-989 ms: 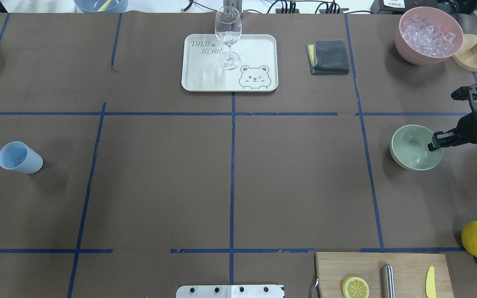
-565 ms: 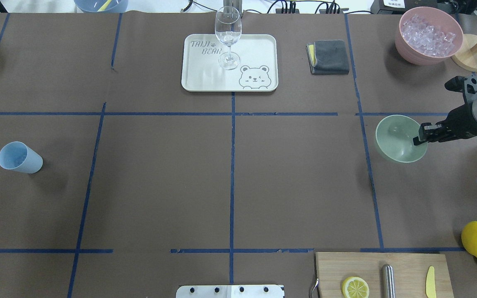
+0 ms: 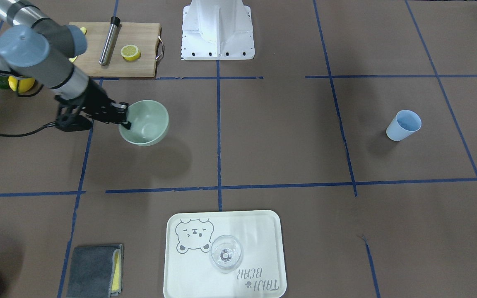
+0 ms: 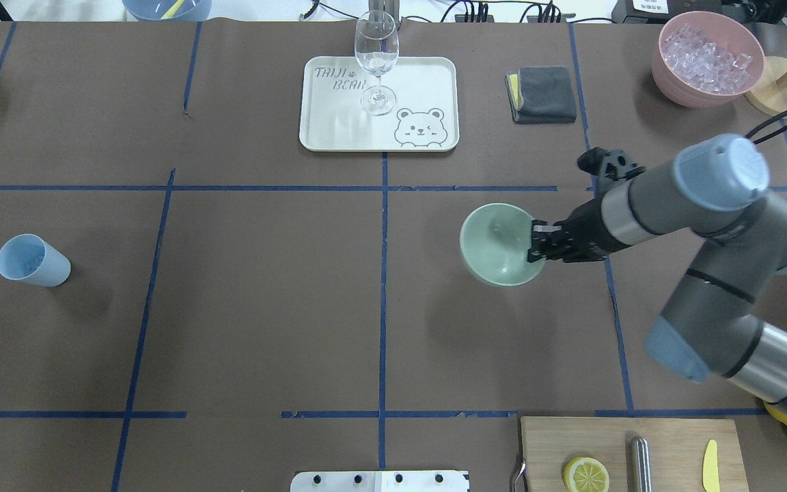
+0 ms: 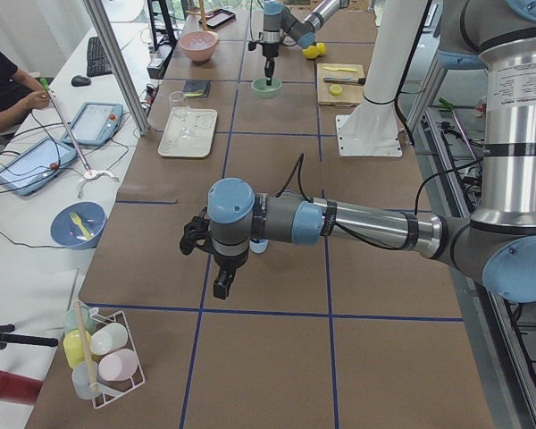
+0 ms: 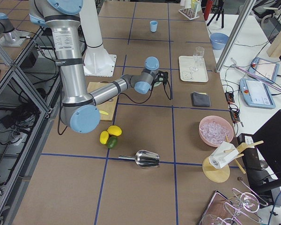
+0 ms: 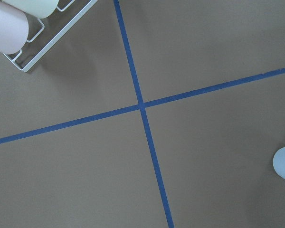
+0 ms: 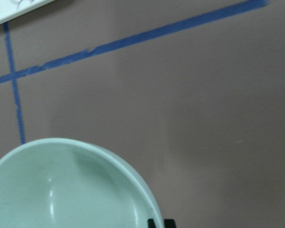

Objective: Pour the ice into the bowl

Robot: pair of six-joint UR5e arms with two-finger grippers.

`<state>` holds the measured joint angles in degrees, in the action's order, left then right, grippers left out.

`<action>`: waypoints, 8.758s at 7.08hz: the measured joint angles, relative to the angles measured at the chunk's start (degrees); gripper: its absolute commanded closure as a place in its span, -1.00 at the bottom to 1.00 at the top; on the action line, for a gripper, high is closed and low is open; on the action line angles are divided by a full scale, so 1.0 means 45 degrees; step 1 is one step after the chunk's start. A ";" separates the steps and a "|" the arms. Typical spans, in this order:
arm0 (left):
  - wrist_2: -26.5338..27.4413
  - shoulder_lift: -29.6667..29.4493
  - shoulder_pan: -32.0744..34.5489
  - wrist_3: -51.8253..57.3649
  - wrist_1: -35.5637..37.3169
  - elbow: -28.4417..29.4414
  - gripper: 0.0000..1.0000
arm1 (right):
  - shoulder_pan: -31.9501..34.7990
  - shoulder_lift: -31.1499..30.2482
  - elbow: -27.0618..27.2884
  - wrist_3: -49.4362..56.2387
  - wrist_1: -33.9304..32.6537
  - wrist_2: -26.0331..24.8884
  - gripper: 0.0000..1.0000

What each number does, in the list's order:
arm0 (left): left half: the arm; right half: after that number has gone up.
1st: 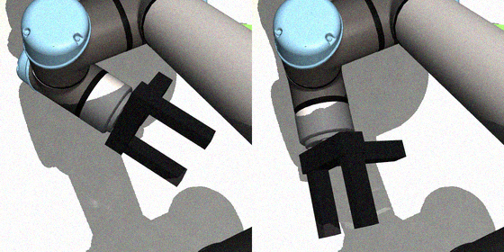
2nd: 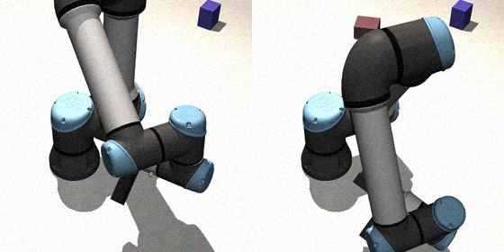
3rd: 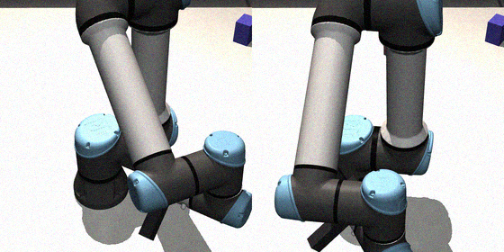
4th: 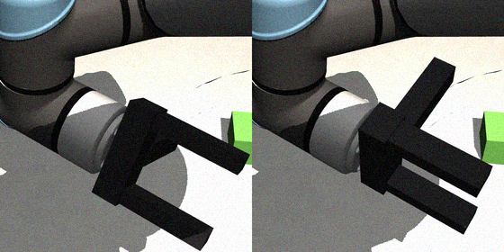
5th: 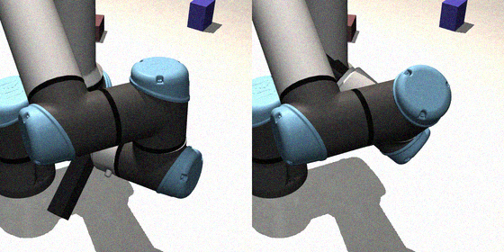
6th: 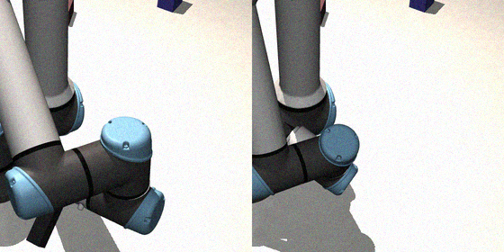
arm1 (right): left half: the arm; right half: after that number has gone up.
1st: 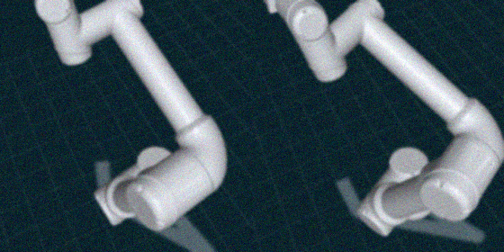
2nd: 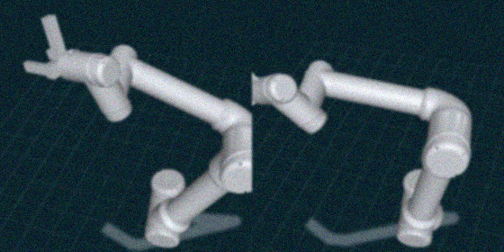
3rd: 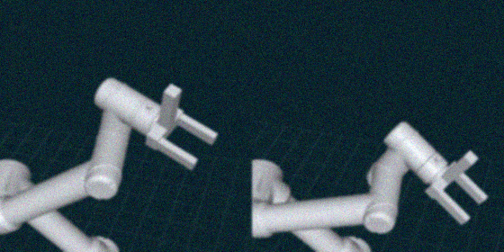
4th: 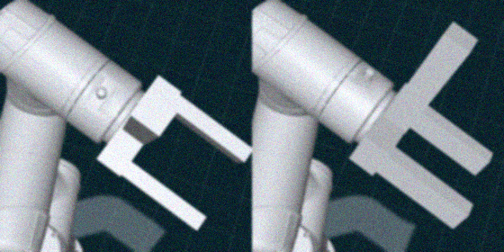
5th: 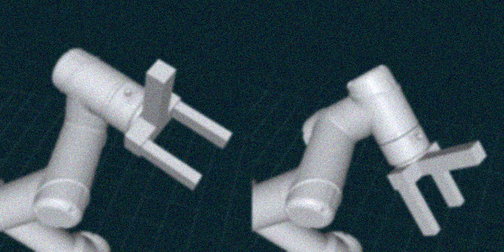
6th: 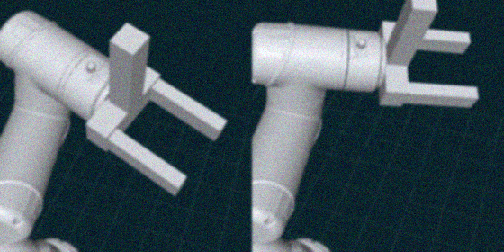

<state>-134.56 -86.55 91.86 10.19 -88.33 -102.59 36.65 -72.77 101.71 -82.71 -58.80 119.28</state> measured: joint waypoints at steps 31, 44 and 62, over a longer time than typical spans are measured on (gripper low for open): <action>2.3444 0.3207 -1.9561 -2.2470 -1.4473 0.2638 -0.96 | 0.1767 0.1006 0.2442 -0.1458 -0.3427 -0.0012 -1.00; 2.3521 0.1381 -1.7407 -2.0308 -1.5020 0.4210 -0.74 | 0.2137 0.0806 0.2364 -0.0717 -0.3436 0.0174 -1.00; 2.1701 -0.4360 -1.7729 -0.3122 -0.8093 -0.0307 1.00 | 0.3075 0.0297 0.2259 -0.0352 -0.3437 0.0456 -1.00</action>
<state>-36.90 -106.17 12.08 -3.86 -124.75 -103.97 50.49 -71.43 111.87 -84.29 -74.27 121.33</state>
